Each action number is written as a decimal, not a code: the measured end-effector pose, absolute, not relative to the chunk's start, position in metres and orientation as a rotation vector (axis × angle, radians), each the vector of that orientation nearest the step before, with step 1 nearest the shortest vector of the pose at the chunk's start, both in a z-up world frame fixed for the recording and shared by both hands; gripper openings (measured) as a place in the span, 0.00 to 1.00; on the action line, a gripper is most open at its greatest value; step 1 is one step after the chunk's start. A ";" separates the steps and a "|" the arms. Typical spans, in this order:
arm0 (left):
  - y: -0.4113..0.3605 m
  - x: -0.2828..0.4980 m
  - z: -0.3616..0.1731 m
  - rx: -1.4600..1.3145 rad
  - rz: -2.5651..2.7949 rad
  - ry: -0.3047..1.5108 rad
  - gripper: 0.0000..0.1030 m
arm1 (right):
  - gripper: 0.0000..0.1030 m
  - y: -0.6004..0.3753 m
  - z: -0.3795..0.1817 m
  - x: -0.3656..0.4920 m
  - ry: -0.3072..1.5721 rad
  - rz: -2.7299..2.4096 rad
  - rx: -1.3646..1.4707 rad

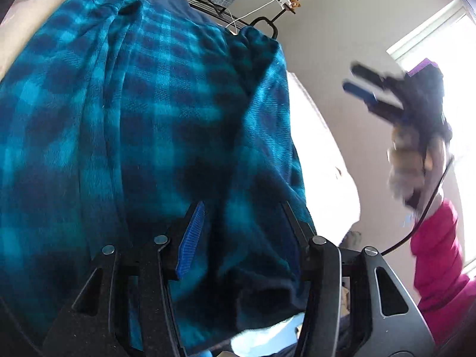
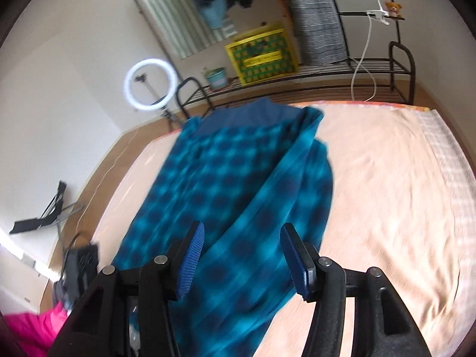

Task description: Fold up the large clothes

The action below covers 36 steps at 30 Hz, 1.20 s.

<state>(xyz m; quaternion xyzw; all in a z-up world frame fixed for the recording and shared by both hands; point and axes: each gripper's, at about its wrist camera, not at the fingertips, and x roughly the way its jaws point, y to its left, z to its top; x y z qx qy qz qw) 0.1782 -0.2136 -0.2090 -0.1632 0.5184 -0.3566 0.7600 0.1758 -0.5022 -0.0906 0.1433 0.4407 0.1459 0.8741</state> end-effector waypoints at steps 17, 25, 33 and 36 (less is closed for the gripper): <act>-0.231 0.181 -0.211 -0.317 -0.923 1.126 0.01 | 0.50 -0.533 -0.168 0.402 1.040 0.079 0.330; -0.236 0.167 -0.201 -0.363 -1.011 1.118 0.00 | 0.03 -0.573 -0.147 0.376 0.957 -0.034 0.428; -0.227 0.156 -0.200 -0.400 -1.029 1.132 0.00 | 0.03 -0.530 -0.117 0.389 0.974 -0.007 0.290; -0.211 0.153 -0.200 -0.431 -0.998 1.132 0.00 | 0.03 -0.486 -0.115 0.407 0.996 0.028 0.194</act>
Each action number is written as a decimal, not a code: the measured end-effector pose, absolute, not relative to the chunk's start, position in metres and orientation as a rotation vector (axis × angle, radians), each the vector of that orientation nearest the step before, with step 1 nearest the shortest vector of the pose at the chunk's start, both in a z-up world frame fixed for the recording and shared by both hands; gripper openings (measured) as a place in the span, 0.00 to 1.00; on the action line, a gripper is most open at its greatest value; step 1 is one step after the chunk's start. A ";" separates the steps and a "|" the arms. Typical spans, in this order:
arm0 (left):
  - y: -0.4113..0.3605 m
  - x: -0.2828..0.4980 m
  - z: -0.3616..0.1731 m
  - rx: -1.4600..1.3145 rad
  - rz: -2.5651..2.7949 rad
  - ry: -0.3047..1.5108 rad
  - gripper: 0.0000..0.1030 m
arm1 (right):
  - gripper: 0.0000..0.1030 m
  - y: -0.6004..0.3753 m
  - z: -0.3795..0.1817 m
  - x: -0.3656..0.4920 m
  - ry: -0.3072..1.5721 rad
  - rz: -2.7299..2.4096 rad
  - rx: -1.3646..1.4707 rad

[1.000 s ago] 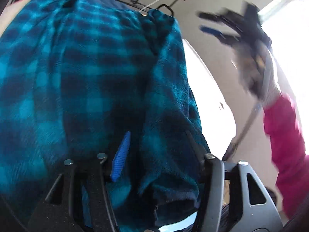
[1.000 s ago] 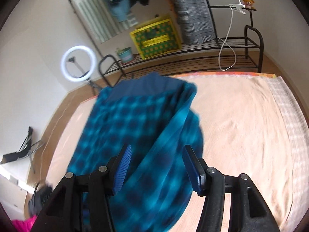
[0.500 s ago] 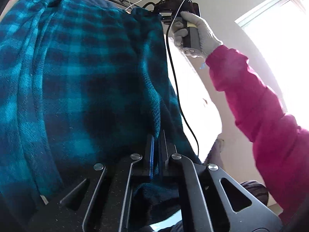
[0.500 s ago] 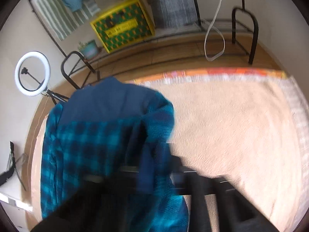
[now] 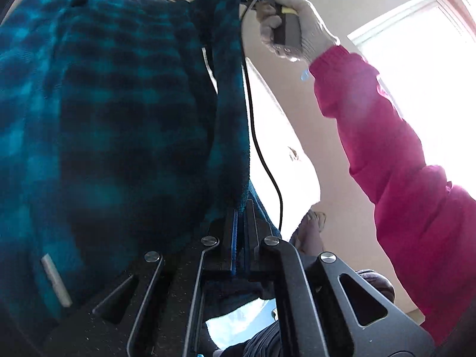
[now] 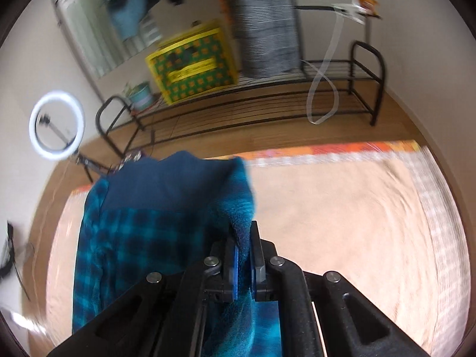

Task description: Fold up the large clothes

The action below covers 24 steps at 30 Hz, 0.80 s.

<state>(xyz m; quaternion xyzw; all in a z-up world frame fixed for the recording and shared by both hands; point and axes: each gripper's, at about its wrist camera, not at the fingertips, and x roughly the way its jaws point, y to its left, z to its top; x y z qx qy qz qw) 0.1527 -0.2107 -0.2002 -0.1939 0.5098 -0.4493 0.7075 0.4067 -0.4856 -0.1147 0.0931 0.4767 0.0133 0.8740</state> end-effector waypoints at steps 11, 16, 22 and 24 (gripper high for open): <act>-0.201 0.160 -0.233 -0.460 -0.918 1.216 0.00 | 0.07 -0.363 -0.204 0.460 1.148 0.069 -0.116; -0.206 0.157 -0.235 -0.413 -0.898 1.219 0.00 | 0.28 -0.371 -0.221 0.461 1.169 0.116 -0.026; -0.203 0.148 -0.234 -0.393 -0.873 1.230 0.14 | 0.39 -0.404 -0.147 0.414 1.061 0.140 0.055; -0.197 0.147 -0.227 -0.409 -0.876 1.223 0.24 | 0.39 -0.419 -0.119 0.388 1.021 0.161 0.106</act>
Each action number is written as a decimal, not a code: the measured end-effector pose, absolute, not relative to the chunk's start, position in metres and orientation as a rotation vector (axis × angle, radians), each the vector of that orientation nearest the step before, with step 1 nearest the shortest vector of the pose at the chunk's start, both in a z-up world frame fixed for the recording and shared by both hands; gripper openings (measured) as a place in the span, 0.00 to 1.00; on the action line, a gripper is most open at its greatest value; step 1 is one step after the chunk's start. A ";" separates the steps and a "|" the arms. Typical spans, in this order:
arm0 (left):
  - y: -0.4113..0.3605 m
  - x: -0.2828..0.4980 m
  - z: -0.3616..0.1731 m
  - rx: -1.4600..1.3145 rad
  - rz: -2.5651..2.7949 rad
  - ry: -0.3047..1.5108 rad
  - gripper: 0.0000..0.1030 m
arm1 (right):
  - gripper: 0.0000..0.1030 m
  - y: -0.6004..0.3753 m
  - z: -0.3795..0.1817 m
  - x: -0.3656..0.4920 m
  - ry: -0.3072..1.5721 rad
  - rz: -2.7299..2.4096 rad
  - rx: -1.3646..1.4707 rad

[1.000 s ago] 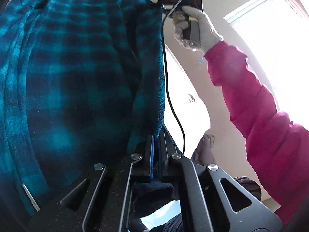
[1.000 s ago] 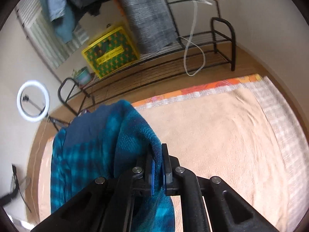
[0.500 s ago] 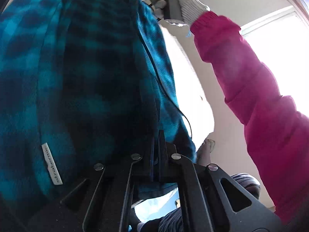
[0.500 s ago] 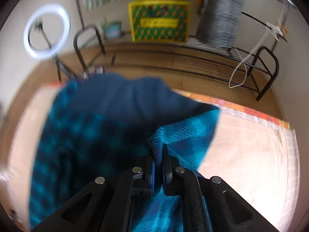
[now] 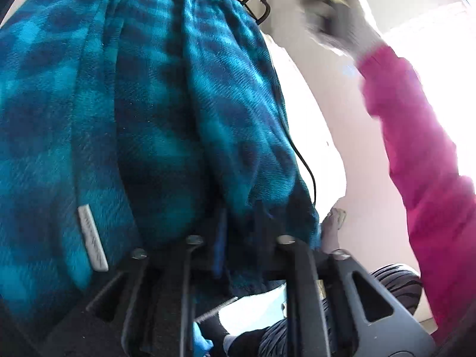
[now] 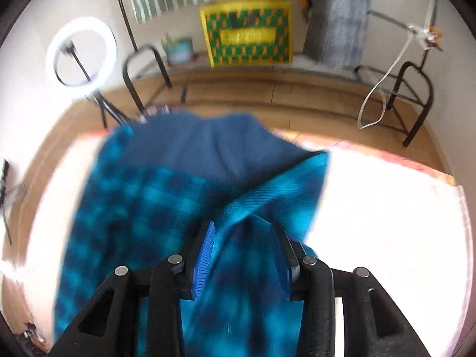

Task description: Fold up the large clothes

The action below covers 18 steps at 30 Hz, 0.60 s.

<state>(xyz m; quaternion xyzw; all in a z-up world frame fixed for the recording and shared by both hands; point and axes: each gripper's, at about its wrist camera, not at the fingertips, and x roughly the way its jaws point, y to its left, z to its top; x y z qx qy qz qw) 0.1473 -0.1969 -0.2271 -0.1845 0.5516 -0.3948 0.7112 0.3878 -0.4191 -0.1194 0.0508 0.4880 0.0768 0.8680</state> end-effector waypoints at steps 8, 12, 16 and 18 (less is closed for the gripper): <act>-0.176 0.121 -0.215 -0.437 -0.853 1.199 0.35 | 0.39 -0.475 -0.022 0.223 0.898 0.176 0.190; -0.171 0.113 -0.206 -0.424 -0.837 1.172 0.35 | 0.42 -0.484 -0.021 0.140 0.914 0.194 0.265; -0.172 0.110 -0.208 -0.435 -0.839 1.180 0.35 | 0.43 -0.475 -0.060 0.077 0.996 0.246 0.366; -0.173 0.105 -0.210 -0.429 -0.850 1.186 0.35 | 0.49 -0.466 -0.087 0.062 1.044 0.269 0.408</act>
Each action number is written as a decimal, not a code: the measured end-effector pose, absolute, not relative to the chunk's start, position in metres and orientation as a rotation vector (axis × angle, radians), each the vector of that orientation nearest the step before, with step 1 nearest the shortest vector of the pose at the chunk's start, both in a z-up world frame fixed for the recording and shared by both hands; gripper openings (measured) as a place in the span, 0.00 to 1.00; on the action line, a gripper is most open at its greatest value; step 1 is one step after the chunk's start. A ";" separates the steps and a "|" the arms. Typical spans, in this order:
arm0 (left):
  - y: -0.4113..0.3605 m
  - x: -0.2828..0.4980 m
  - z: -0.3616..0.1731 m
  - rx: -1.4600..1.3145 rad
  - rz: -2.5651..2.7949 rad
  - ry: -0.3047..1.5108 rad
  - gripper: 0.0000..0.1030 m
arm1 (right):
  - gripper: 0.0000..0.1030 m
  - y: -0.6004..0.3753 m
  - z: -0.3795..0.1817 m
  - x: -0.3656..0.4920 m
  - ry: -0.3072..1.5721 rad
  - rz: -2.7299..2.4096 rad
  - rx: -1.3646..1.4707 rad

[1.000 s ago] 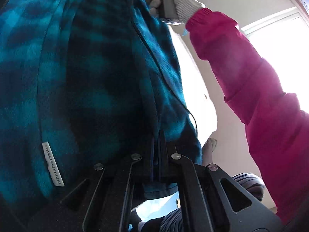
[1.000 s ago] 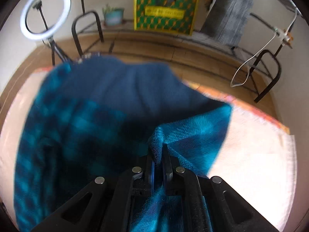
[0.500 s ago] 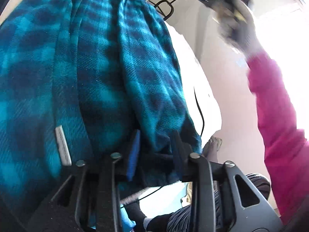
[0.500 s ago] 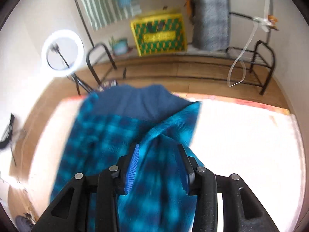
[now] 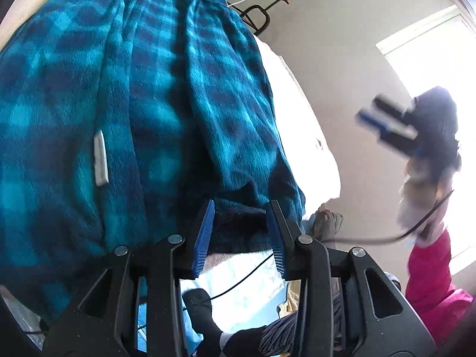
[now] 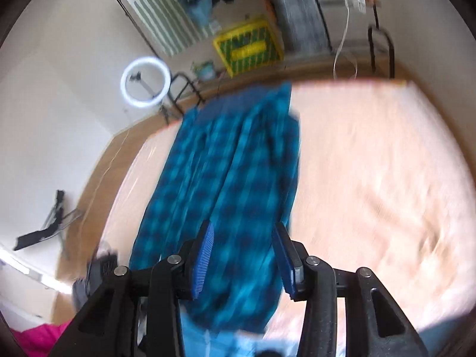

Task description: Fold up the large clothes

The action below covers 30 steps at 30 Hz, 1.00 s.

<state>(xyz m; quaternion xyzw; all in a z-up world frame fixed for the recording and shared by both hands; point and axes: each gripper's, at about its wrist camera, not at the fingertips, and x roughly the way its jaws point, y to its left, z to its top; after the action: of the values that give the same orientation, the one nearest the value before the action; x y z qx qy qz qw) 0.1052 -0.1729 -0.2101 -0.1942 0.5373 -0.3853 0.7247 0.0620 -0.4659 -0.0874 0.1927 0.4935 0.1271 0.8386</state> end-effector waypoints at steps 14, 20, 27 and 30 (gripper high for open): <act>-0.195 0.077 -0.216 -0.364 -0.871 1.197 0.11 | 0.03 -0.417 -0.214 0.059 1.289 0.307 0.473; -0.210 0.060 -0.204 -0.306 -0.898 1.163 0.10 | 0.03 -0.441 -0.192 0.044 1.217 0.289 0.539; -0.212 0.041 -0.173 -0.194 -0.891 1.075 0.11 | 0.23 -0.435 -0.219 0.045 1.315 0.272 0.444; -0.223 0.038 -0.156 -0.143 -0.887 1.007 0.11 | 0.26 -0.450 -0.195 0.039 1.210 0.268 0.489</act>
<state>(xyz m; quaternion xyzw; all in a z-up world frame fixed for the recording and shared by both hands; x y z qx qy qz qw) 0.0378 -0.2228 -0.1556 -0.0664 0.4661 -0.4104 0.7810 0.0390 -0.4505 -0.1954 0.2270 0.5611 0.1245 0.7862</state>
